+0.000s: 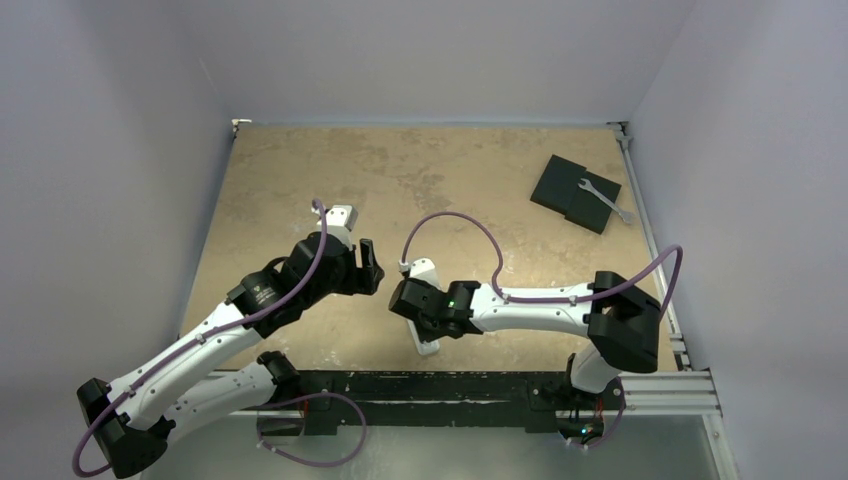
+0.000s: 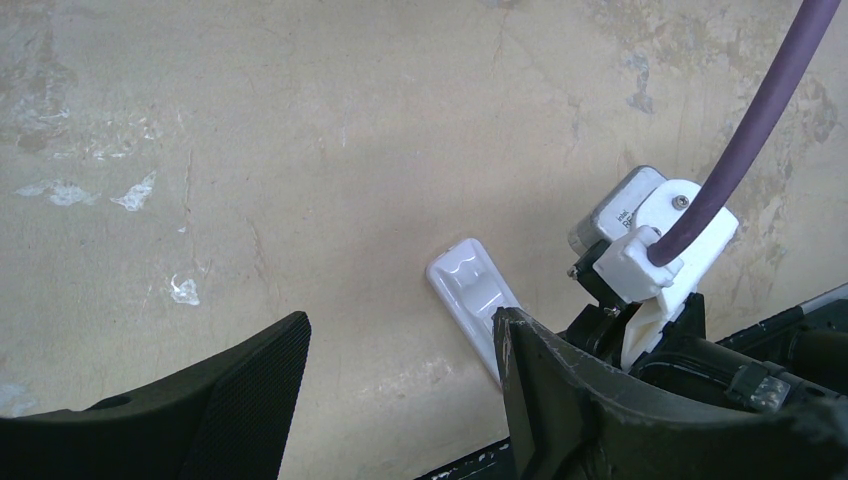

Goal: Load the batteries into the remote control

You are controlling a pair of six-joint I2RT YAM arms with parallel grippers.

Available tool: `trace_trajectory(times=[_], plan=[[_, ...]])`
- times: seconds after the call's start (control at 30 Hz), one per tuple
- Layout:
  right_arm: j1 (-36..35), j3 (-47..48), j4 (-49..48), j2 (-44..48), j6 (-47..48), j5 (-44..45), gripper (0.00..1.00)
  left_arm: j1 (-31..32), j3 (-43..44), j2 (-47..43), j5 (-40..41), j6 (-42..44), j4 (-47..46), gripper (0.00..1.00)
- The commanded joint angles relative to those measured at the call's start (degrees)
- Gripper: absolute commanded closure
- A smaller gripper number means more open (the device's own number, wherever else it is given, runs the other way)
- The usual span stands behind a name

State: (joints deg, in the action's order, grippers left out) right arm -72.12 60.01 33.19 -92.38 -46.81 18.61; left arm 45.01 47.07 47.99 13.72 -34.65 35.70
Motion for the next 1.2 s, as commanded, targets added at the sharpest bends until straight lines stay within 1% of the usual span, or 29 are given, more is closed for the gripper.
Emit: trace_trajectory(times=[0.0,1.17], plan=[[-0.22,1.19,-0.03,2.00,-0.48,1.87,1.00,-0.28,0.85,-0.96,0.52,1.33,-0.38,0.32],[-0.22,-3.04,-5.27,-1.75,-1.09,-1.17,1.00,-0.28,0.61,-0.70,0.77,1.12,-0.37,0.32]])
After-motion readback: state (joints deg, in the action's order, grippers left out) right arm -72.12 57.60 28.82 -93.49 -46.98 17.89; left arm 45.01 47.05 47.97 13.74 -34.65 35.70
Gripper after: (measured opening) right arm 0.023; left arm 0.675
